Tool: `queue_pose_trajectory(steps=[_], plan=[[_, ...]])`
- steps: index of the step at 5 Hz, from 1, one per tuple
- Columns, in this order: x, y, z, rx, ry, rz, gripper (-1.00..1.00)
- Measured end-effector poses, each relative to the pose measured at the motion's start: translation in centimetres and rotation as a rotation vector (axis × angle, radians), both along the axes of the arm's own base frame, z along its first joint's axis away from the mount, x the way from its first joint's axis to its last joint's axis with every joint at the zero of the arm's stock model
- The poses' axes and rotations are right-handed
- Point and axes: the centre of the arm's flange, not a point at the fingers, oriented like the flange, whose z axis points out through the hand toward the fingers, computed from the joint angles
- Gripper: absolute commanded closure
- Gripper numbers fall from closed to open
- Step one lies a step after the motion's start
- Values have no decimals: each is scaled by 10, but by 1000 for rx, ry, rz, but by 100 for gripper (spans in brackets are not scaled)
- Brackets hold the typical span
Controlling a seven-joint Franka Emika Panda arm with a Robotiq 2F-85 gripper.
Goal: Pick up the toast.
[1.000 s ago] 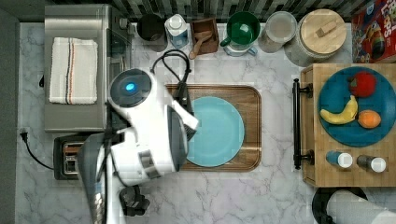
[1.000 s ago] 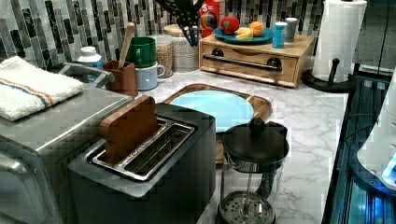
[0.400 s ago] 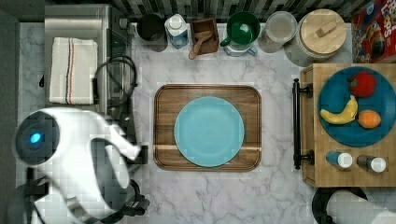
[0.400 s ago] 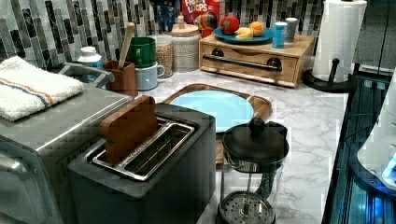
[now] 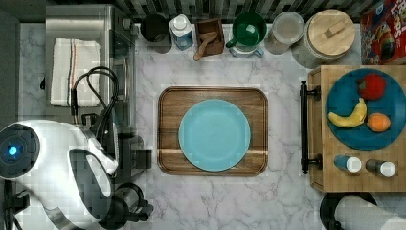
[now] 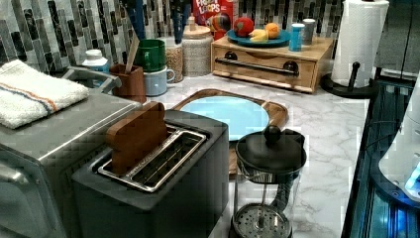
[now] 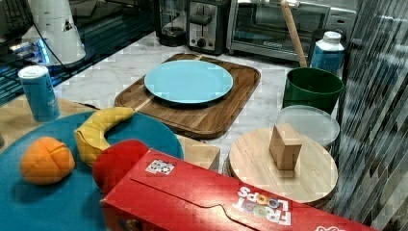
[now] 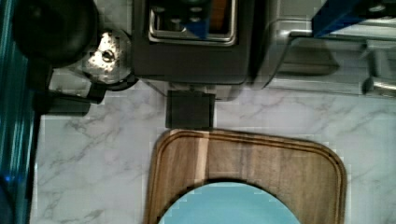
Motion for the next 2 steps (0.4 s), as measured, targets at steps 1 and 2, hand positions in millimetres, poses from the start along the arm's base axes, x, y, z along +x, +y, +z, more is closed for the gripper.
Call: queue_pose_trajectory(steps=[1,2], plan=[[1,15,-14,4,27,1,-100],[11,36,-31,14,67,-73,-100]])
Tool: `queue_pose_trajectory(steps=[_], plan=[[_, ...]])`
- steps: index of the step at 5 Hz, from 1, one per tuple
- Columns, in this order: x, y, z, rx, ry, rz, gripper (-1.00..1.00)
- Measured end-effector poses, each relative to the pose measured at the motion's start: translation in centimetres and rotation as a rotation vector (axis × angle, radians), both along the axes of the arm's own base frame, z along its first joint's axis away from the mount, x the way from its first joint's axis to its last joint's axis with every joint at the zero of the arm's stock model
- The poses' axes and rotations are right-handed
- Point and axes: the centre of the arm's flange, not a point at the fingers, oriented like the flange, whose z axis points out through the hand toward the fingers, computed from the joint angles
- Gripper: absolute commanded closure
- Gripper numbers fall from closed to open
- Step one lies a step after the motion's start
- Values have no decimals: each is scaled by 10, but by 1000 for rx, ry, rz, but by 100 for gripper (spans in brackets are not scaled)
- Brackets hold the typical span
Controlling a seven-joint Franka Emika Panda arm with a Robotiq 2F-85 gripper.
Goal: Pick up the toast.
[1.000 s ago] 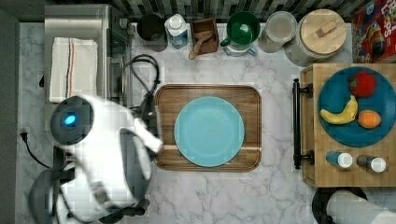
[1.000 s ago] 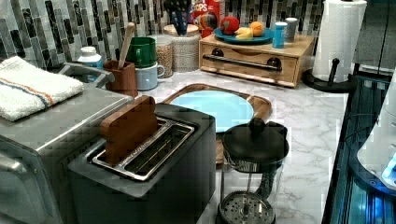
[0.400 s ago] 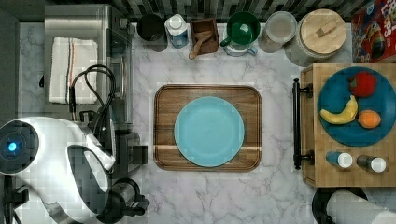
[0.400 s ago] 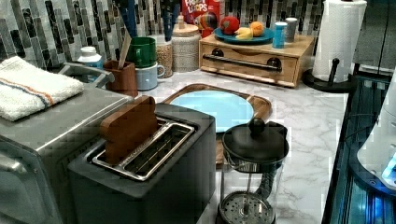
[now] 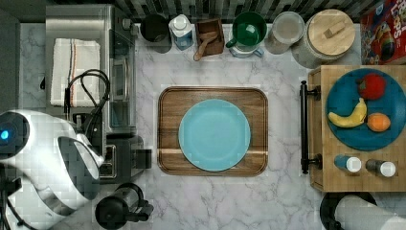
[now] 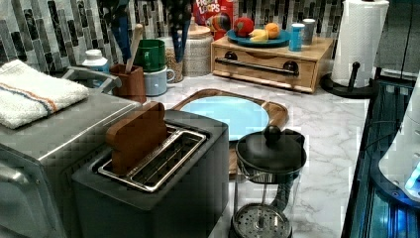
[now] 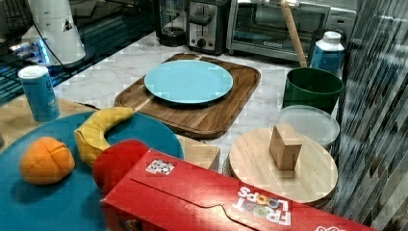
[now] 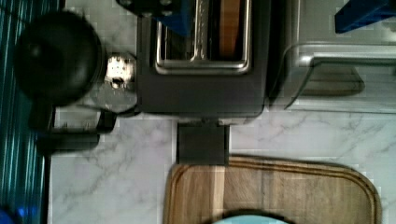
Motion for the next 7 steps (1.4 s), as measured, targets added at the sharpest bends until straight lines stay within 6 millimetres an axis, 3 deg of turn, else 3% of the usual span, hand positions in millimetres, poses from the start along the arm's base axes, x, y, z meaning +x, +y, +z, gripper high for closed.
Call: queue_pose_trajectory(steps=[2,4,5,7], plan=[[15,24,-37,-30,171,-48,-100],[17,45,-61,14,157,-40,-100],[22,43,-64,49,110,-73,100],[25,38,-50,61,69,-93,100]])
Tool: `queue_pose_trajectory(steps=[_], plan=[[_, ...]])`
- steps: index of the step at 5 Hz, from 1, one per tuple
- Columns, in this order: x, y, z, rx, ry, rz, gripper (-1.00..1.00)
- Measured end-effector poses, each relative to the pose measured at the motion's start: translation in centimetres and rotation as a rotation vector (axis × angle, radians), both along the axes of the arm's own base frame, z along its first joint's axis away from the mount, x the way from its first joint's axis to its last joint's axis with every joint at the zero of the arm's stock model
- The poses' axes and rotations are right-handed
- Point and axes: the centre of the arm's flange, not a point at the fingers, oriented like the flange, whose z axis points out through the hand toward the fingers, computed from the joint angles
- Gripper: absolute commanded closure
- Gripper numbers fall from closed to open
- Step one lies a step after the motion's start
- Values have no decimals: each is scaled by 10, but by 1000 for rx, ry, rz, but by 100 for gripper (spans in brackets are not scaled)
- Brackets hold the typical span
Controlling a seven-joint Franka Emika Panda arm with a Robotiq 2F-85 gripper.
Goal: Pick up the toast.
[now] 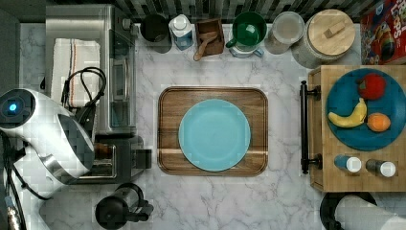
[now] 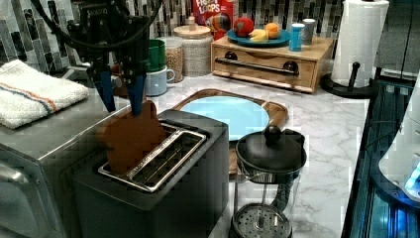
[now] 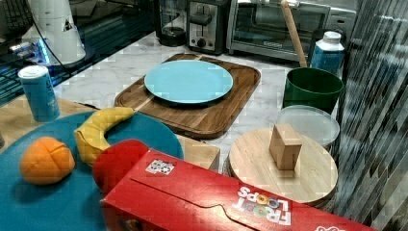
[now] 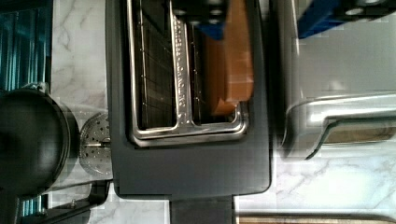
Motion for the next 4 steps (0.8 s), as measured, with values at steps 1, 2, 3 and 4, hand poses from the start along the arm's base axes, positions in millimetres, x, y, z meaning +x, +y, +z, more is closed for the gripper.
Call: queue_pose_trajectory(steps=[1,2,3,4], plan=[[-7,6,3,2,-3,15,100],[-14,10,2,-5,-17,20,100],[-17,10,3,-15,-31,27,100],[-17,10,3,-18,-34,28,100]])
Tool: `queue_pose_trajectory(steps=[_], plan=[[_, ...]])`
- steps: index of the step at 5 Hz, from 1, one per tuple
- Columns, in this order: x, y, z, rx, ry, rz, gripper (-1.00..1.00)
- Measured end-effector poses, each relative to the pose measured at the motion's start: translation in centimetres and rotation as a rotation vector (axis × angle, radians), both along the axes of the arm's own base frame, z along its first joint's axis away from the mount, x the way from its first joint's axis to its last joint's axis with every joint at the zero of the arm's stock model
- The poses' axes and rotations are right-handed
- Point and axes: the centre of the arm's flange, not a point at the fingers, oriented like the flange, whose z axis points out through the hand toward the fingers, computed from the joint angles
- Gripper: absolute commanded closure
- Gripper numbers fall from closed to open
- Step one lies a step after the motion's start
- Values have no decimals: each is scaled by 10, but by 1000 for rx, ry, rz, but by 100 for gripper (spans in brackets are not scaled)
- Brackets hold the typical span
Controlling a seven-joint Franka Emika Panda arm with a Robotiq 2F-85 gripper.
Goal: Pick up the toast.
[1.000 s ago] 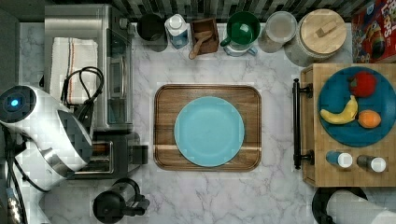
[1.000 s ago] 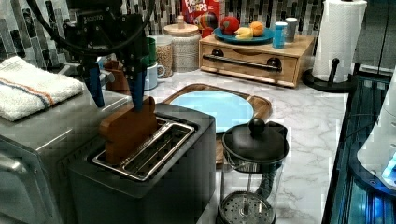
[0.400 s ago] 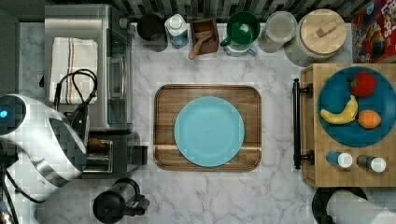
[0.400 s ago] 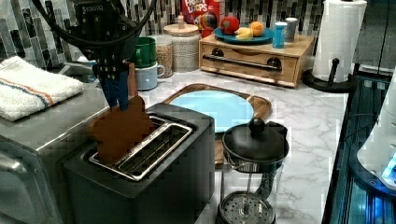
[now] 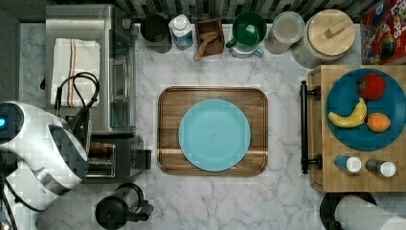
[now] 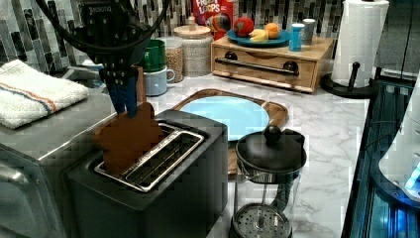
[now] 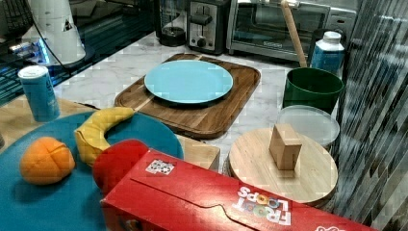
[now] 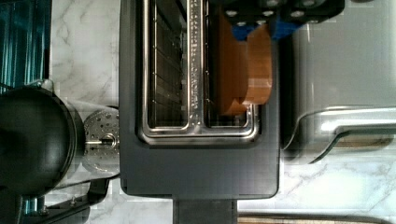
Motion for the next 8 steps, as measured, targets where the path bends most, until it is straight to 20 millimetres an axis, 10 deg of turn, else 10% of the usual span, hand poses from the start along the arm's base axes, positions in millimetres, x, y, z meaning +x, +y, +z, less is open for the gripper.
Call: queue_pose_trajectory(steps=[3,8], plan=[[-7,-16,17,40,114,-72,100],[-3,-16,110,95,92,-63,100]])
